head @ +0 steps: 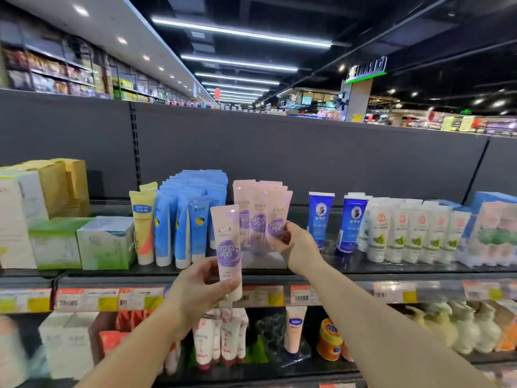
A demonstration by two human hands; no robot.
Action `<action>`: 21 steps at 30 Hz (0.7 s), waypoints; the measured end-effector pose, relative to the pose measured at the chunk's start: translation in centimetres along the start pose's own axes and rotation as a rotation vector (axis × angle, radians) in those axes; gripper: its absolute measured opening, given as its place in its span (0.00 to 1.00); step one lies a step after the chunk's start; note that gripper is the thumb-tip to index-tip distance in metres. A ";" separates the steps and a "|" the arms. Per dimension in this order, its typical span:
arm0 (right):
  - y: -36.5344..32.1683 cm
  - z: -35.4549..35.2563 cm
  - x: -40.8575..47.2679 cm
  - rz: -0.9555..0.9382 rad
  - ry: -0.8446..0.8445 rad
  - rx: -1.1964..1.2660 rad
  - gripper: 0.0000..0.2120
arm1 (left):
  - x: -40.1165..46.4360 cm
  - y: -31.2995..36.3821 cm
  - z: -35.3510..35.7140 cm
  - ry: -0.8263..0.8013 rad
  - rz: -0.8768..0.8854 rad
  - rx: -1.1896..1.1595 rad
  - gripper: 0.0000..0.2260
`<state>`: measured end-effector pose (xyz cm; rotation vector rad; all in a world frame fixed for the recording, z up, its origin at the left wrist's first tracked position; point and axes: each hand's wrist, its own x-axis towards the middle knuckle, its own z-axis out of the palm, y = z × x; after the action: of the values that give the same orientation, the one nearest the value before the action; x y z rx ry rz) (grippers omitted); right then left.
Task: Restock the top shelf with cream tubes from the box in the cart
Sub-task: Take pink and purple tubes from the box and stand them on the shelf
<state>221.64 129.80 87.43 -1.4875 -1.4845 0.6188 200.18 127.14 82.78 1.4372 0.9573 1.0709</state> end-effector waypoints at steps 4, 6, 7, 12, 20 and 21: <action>0.0 0.0 -1.1 -0.080 0.216 -0.094 0.12 | -0.1 0.7 0.8 0.022 -0.016 -0.015 0.14; -0.6 0.2 -2.2 -0.178 0.342 -0.049 0.09 | 0.0 1.2 1.2 0.032 -0.004 -0.035 0.14; -1.2 0.3 -2.8 -0.216 0.294 -0.018 0.08 | 0.1 1.4 1.3 0.031 0.007 -0.032 0.14; -3.8 1.6 -4.0 -0.149 -0.164 -0.047 0.14 | 0.4 2.7 2.3 -0.010 0.126 0.019 0.12; -4.4 3.1 -1.4 -0.144 0.231 -0.058 0.15 | 1.0 2.3 0.9 0.179 0.131 0.103 0.13; -4.2 3.7 -1.3 -0.142 0.237 -0.063 0.15 | 1.0 2.1 0.7 0.171 0.133 0.139 0.12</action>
<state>216.23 128.86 89.05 -1.4344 -1.4195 0.3018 201.17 127.61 84.98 1.5597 1.0874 1.2618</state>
